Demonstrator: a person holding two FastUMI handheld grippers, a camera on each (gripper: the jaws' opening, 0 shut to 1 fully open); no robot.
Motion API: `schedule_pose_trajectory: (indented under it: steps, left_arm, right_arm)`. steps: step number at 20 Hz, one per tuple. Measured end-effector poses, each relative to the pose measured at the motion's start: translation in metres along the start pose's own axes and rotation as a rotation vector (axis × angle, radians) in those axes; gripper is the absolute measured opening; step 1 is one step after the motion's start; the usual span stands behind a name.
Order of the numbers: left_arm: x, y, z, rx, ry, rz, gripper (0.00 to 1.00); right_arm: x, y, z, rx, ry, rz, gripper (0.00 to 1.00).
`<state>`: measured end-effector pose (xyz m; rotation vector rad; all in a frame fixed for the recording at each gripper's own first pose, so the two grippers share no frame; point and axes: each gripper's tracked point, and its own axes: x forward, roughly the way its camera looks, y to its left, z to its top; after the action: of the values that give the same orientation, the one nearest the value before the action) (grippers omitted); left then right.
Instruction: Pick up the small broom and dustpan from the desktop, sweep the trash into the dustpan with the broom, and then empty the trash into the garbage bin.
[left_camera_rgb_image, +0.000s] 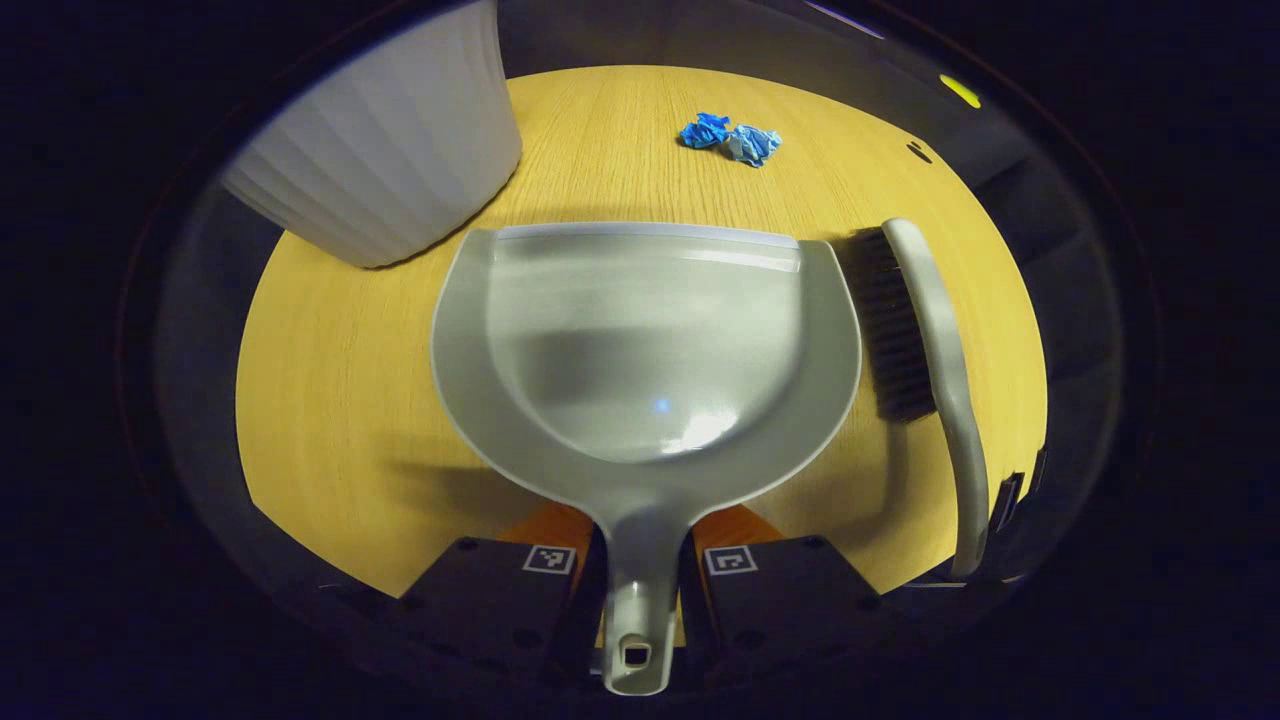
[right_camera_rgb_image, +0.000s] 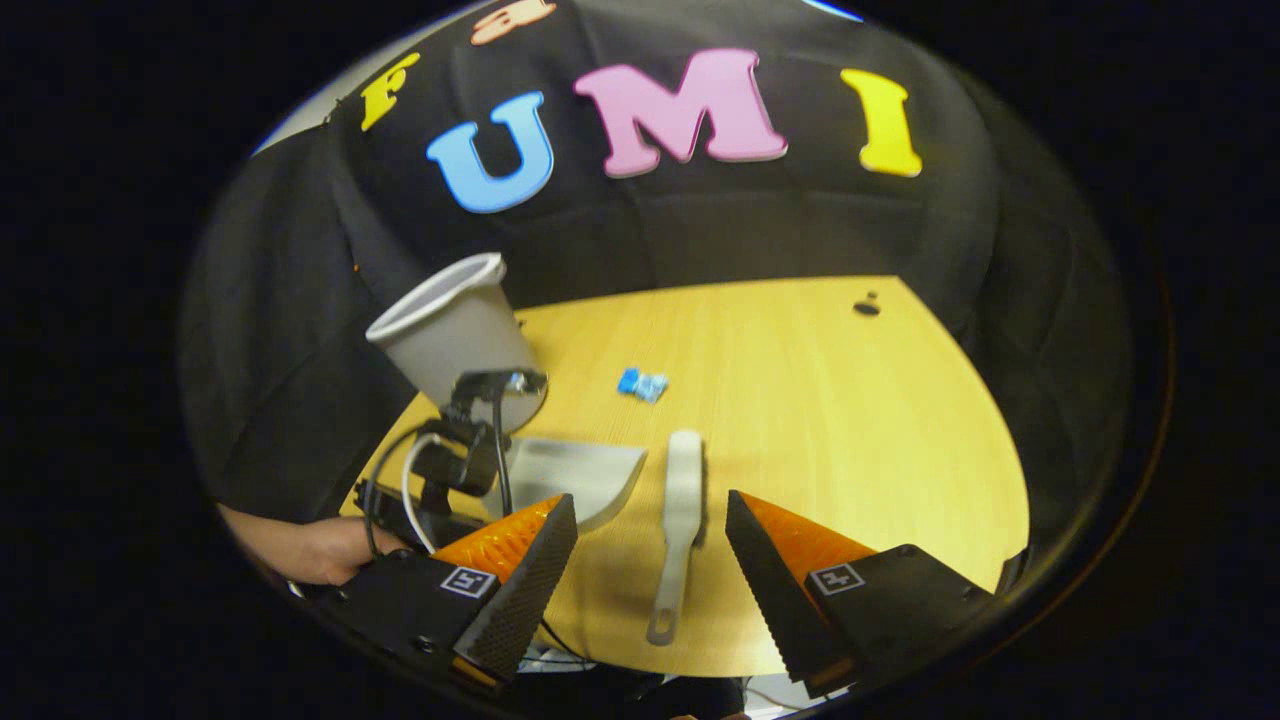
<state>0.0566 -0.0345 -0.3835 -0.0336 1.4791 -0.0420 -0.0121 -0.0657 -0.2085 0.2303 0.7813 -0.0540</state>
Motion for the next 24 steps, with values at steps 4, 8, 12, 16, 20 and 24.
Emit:
schedule_pose_trajectory:
  steps: [4,8,12,16,20,24]
  left_arm:
    - [-0.001,0.001,-0.001,0.005,-0.007,-0.008,0.29]
    - [-0.003,0.003,-0.003,0.002,-0.025,-0.019,0.3]
    - [-0.003,0.002,-0.004,-0.019,-0.035,-0.016,0.3]
    - [-0.004,0.003,-0.005,-0.022,-0.046,-0.032,0.3]
    - [-0.003,0.004,-0.008,-0.042,-0.061,-0.057,0.3]
    - [-0.002,0.005,-0.009,-0.029,-0.063,-0.057,0.3]
  right_arm:
    - [0.038,-0.009,-0.054,-0.038,0.259,-0.023,0.98]
    - [0.073,-0.021,-0.087,-0.008,0.432,-0.069,0.98]
    - [0.092,-0.045,-0.108,-0.063,0.554,-0.166,0.98]
    - [0.107,-0.04,-0.11,-0.028,0.607,-0.172,0.73]
    - [0.116,-0.043,-0.109,0.04,0.661,-0.17,0.49]
    - [0.121,-0.043,-0.099,0.067,0.689,-0.121,0.3]
